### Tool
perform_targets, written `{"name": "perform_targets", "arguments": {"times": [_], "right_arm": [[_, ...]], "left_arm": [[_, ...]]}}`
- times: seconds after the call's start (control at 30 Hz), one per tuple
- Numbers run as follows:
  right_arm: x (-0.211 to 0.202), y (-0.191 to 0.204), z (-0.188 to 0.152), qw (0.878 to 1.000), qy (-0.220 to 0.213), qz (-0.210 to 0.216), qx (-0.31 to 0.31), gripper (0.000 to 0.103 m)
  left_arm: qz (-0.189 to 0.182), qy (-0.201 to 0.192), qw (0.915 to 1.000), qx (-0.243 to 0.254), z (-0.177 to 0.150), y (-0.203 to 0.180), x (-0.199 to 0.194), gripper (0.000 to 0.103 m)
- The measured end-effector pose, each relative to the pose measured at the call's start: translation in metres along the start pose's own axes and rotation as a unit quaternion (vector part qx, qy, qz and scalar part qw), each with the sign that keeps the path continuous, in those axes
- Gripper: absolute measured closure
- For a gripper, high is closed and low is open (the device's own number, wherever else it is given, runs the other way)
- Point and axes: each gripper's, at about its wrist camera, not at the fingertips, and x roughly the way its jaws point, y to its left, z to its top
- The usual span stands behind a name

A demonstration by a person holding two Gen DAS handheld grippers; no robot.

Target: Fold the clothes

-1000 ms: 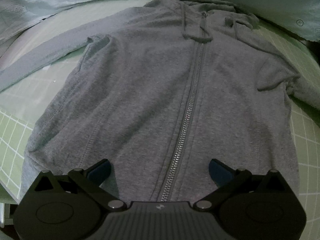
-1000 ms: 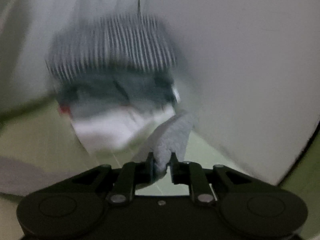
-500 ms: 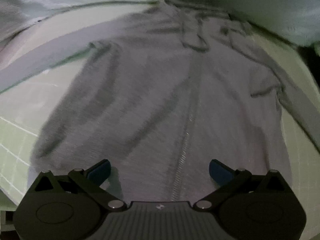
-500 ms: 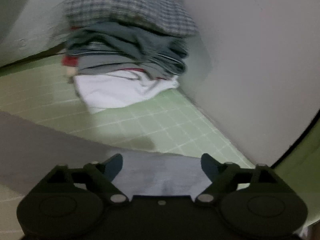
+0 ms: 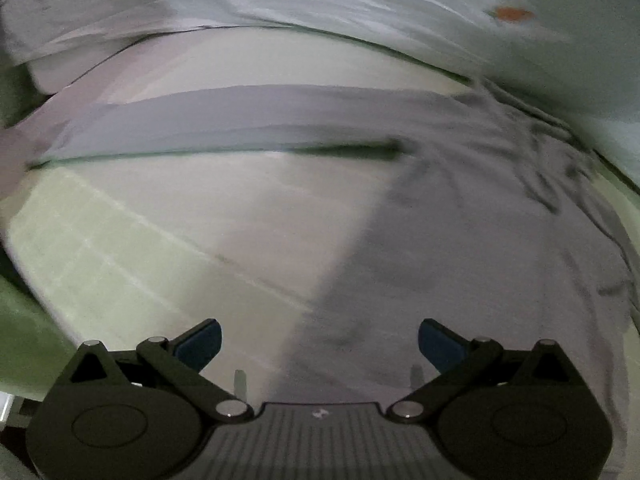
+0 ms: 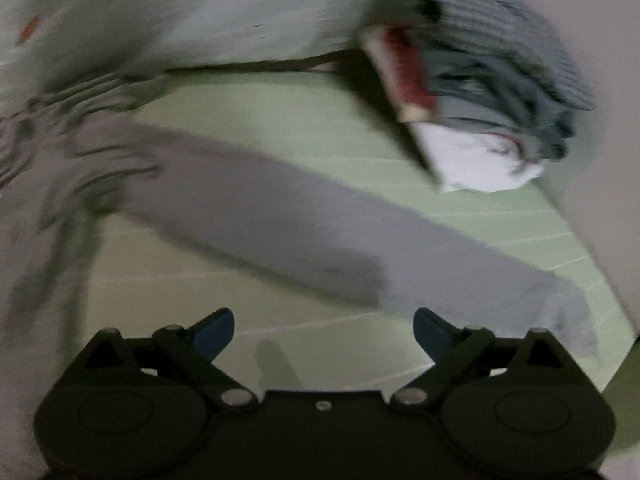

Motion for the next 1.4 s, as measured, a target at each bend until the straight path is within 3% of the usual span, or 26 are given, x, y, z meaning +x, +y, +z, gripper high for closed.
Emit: {"name": "perform_targets", "arguments": {"times": [0.23, 0.57, 0.77, 0.93, 1.07, 1.23, 1.3, 1.37, 1.4], "right_arm": [[-0.027, 0.081, -0.017, 0.999, 0.012, 0.021, -0.03, 0.003], [-0.048, 0.151, -0.025, 0.999, 0.016, -0.025, 0.012, 0.003], [-0.056, 0.191, -0.023, 0.999, 0.013, -0.032, 0.011, 0.003], [-0.058, 0.213, -0.013, 0.999, 0.008, -0.037, -0.004, 0.003], [-0.056, 0.226, -0.009, 0.999, 0.008, -0.036, -0.011, 0.003], [-0.06, 0.227, -0.005, 0.999, 0.005, -0.044, -0.017, 0.003], [-0.06, 0.226, -0.005, 0.999, 0.009, -0.043, -0.018, 0.003], [-0.059, 0.224, -0.008, 0.999, 0.014, -0.039, -0.019, 0.003], [-0.059, 0.222, -0.009, 0.999, 0.014, -0.039, -0.017, 0.003]], "left_arm": [[0.041, -0.006, 0.9963, -0.075, 0.032, 0.107, 0.017, 0.0], [0.062, -0.04, 0.9899, -0.121, 0.098, 0.222, 0.046, 0.0], [0.1, -0.05, 0.9909, -0.074, 0.14, 0.245, 0.072, 0.0], [0.098, -0.063, 0.9903, -0.077, 0.157, 0.257, 0.085, 0.002], [0.082, -0.041, 0.9933, -0.07, 0.161, 0.259, 0.102, 0.027], [0.092, -0.033, 0.9943, -0.042, 0.156, 0.253, 0.113, 0.043], [0.099, -0.039, 0.9937, -0.035, 0.155, 0.251, 0.111, 0.058], [0.095, -0.045, 0.9935, -0.044, 0.156, 0.251, 0.108, 0.09], [0.093, -0.047, 0.9934, -0.048, 0.157, 0.251, 0.106, 0.091]]}}
